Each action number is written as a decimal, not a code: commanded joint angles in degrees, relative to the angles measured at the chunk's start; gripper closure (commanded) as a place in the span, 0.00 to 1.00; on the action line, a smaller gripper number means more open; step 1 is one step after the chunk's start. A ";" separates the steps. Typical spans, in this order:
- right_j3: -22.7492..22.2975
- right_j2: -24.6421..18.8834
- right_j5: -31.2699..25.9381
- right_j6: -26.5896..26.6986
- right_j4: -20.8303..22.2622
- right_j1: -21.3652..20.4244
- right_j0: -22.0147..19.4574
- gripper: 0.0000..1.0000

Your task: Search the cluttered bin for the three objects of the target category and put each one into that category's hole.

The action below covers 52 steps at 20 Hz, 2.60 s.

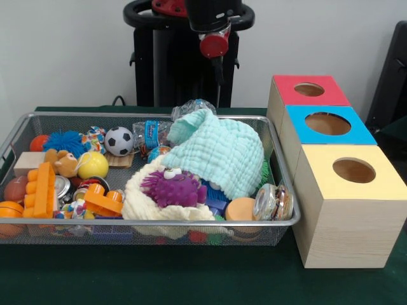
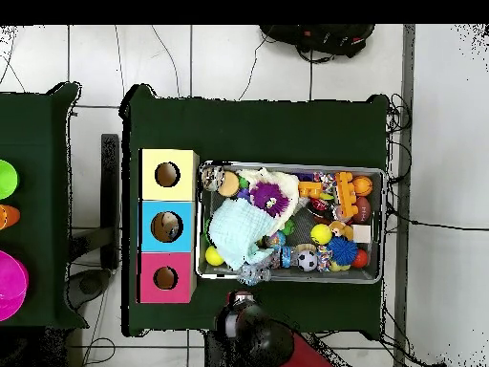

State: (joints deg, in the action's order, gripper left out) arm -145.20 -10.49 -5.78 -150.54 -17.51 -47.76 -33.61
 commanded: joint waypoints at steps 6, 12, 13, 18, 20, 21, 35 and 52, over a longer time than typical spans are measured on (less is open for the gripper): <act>7.45 -7.49 2.19 -1.89 3.14 5.80 -11.10 0.00; 8.20 -8.02 4.72 -5.66 1.94 6.89 -10.21 0.00; 8.38 -8.06 5.18 -6.04 1.78 7.13 -9.91 0.00; 8.80 -8.19 5.20 -6.53 1.36 7.33 -9.52 0.00; 9.01 -8.21 5.41 -6.81 1.18 7.47 -9.22 0.00; 9.16 -8.18 5.74 -7.02 1.11 7.62 -9.04 0.00; 9.32 -9.57 6.49 -6.84 1.69 8.63 -11.05 0.00; 9.39 -12.00 8.90 -8.21 1.57 10.65 -13.44 0.00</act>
State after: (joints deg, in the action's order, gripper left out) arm -144.00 -17.13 -3.76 -150.54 -15.37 -39.81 -46.47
